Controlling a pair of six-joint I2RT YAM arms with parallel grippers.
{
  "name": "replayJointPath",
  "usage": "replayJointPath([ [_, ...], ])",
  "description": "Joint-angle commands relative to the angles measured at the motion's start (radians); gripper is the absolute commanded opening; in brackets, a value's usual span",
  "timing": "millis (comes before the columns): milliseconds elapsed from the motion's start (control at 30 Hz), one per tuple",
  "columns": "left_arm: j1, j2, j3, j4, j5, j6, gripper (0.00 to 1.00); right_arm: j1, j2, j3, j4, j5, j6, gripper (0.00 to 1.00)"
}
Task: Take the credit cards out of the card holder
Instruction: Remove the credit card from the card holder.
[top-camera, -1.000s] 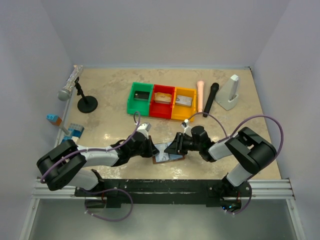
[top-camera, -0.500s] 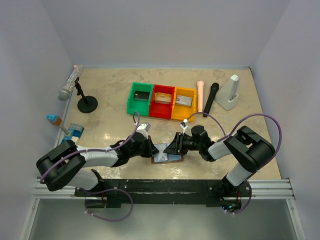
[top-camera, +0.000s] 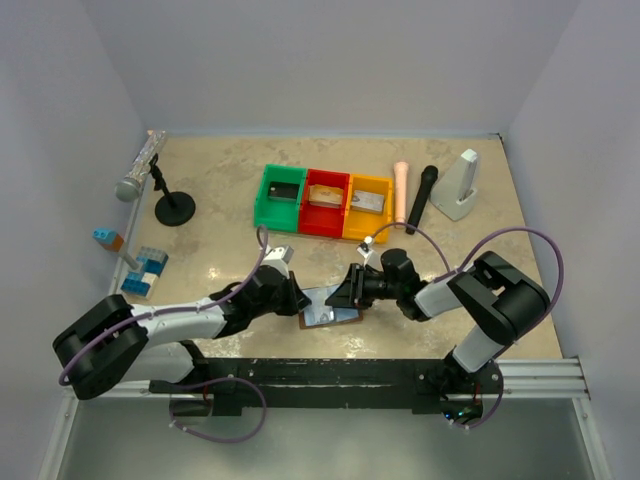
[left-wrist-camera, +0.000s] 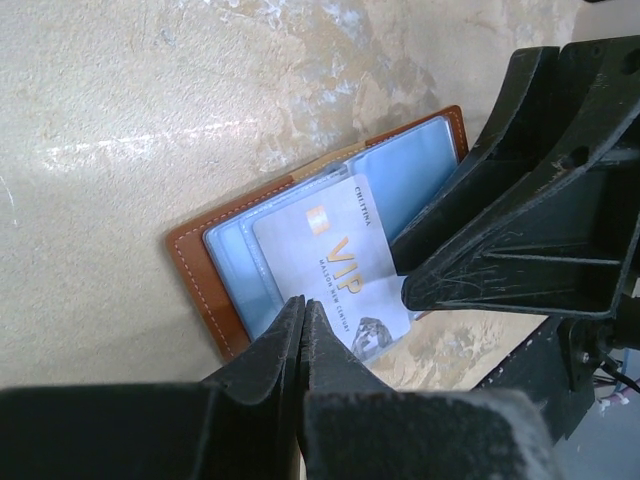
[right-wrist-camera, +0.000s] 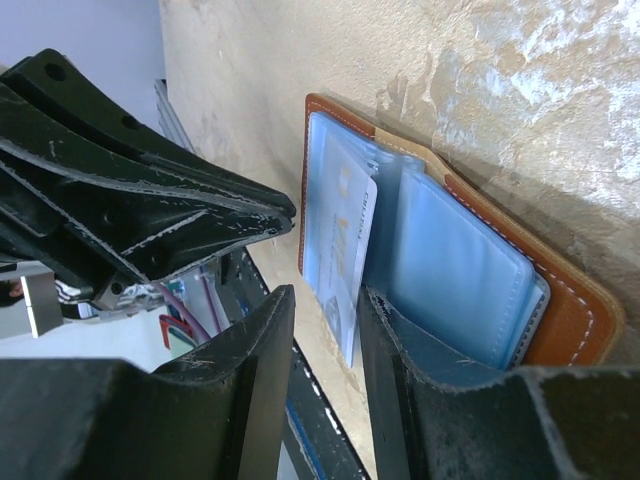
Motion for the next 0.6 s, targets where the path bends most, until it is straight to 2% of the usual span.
replayJointPath([
  [0, 0.004, 0.033, 0.002, -0.007, -0.021, 0.012, 0.0, 0.003, -0.004, 0.037, 0.014, -0.022, -0.014, 0.37],
  [567, 0.004, 0.119, -0.013, 0.065, 0.012, 0.005, 0.0, 0.003, 0.024, 0.06, 0.01, -0.051, -0.007, 0.38],
])
